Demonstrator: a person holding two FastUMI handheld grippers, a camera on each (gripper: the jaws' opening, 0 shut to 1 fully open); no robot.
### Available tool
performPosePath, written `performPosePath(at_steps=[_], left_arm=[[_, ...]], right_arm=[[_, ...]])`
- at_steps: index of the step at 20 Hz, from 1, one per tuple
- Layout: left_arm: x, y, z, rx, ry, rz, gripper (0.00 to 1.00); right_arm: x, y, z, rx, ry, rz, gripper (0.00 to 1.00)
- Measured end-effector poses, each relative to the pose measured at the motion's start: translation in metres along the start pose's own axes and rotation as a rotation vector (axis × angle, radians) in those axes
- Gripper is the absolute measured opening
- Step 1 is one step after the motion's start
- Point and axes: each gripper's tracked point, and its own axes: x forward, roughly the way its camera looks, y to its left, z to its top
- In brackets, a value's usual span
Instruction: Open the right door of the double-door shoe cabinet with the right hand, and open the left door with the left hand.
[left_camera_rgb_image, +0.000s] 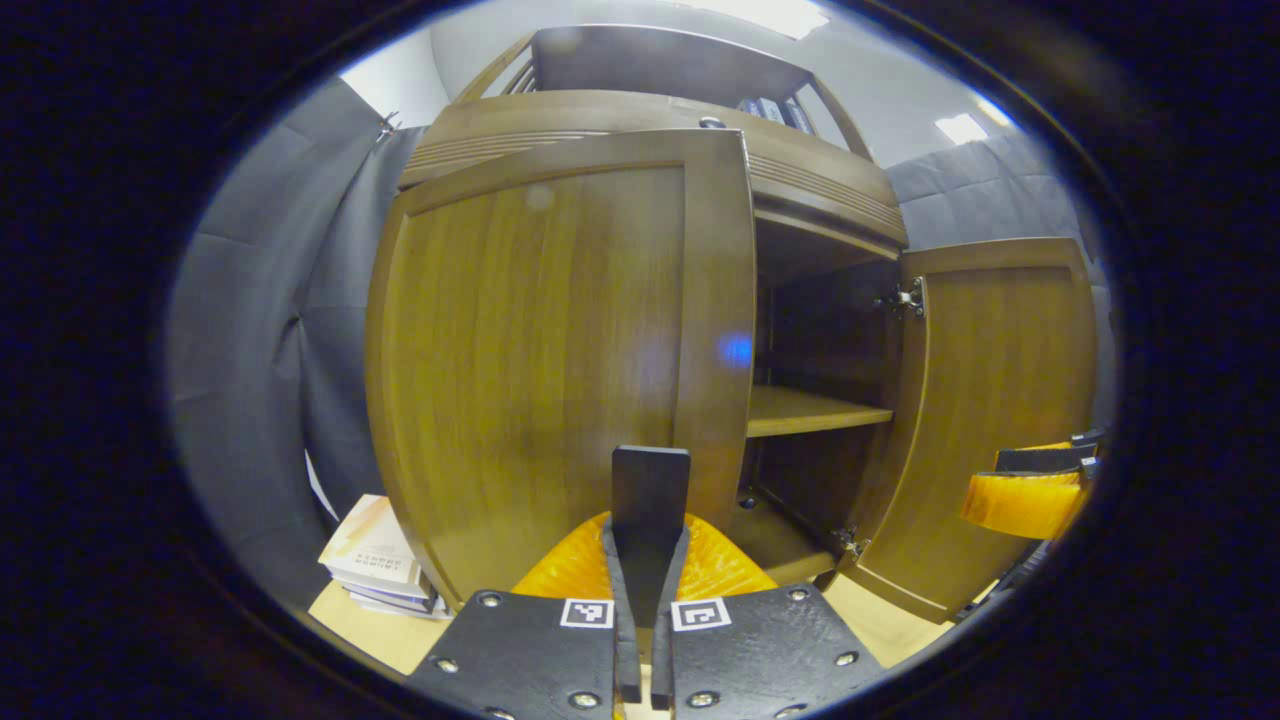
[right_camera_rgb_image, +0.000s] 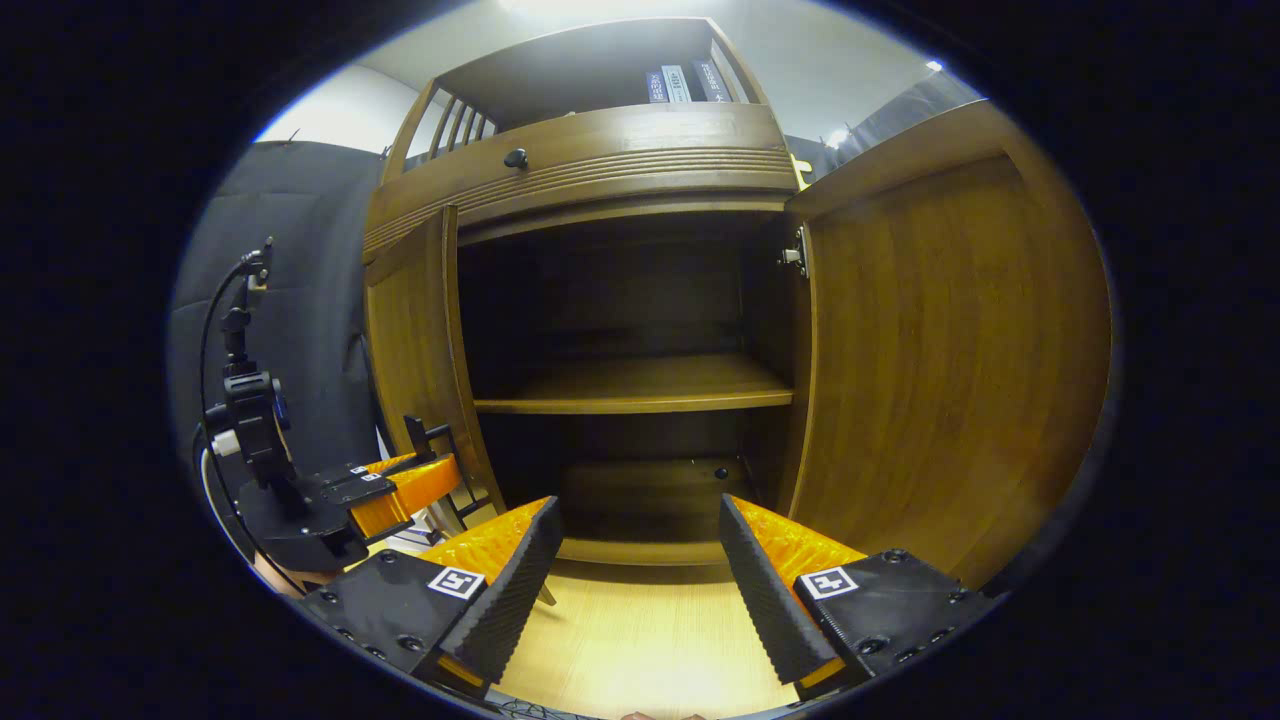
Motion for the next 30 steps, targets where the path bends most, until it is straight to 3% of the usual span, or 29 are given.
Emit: performPosePath(at_steps=[3,4,6,15,23,25,30], left_arm=[[-0.018,0.007,-0.001,0.014,-0.012,-0.013,0.09],[-0.023,0.009,-0.001,0.011,-0.016,-0.021,0.05],[-0.035,0.015,-0.001,0.016,-0.02,-0.032,0.09],[-0.077,0.042,-0.001,0.016,-0.031,-0.034,0.08],[-0.115,0.079,-0.001,0.005,-0.068,0.019,0.04],[-0.126,0.092,-0.002,0.007,-0.075,0.032,0.08],[-0.145,0.122,0.003,0.013,-0.09,0.024,0.07]], right_arm=[[-0.009,0.007,-0.005,0.006,0.018,0.005,0.97],[-0.011,0.01,-0.006,0.012,0.02,0.009,0.97],[-0.019,0.017,-0.006,0.008,0.011,0.013,0.95],[-0.032,0.018,0.004,0.028,-0.069,-0.044,0.94],[-0.05,0.017,-0.013,0.016,-0.053,-0.07,0.94],[-0.051,0.02,-0.015,0.026,-0.048,-0.065,0.94],[-0.049,0.034,-0.012,0.021,-0.051,-0.034,0.93]])
